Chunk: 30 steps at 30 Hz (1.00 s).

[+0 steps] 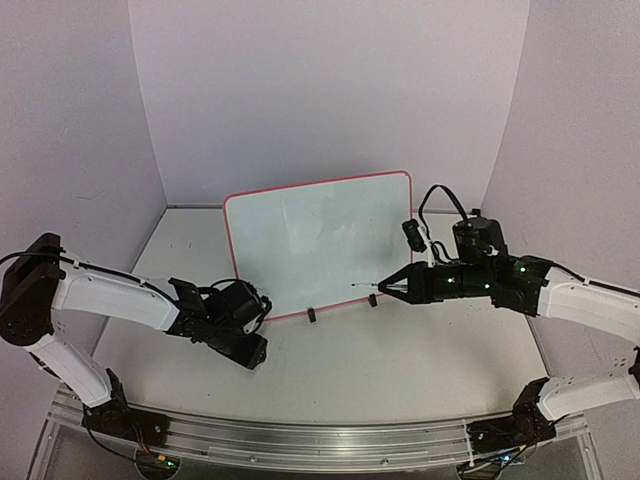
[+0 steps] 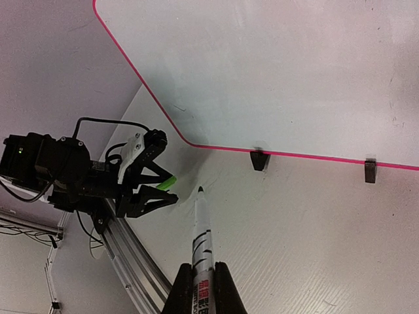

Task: Write a sentence on the whiteboard
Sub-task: Place the pen cap at the center of the board.

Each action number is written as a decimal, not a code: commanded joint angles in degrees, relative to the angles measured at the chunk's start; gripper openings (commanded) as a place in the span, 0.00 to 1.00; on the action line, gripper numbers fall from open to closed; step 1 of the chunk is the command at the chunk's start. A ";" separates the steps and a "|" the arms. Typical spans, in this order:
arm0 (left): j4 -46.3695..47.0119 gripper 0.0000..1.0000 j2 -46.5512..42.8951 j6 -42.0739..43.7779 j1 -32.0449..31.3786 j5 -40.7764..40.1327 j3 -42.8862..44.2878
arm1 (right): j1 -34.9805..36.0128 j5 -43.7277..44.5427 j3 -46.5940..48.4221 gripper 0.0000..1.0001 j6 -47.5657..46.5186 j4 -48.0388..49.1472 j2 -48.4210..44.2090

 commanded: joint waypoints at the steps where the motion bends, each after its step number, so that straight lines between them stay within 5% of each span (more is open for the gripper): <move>1: 1.26 0.55 -2.84 -1.19 -0.31 0.73 0.67 | 0.62 1.72 -0.51 0.00 -0.18 1.62 -1.40; 19: -5.81 0.70 -13.26 -2.54 0.52 2.41 1.83 | 1.97 3.67 -0.24 0.00 0.04 1.36 -2.64; 30: -22.87 0.73 -21.47 4.54 14.63 11.42 13.68 | 2.76 5.81 1.02 0.00 -0.88 1.36 -3.68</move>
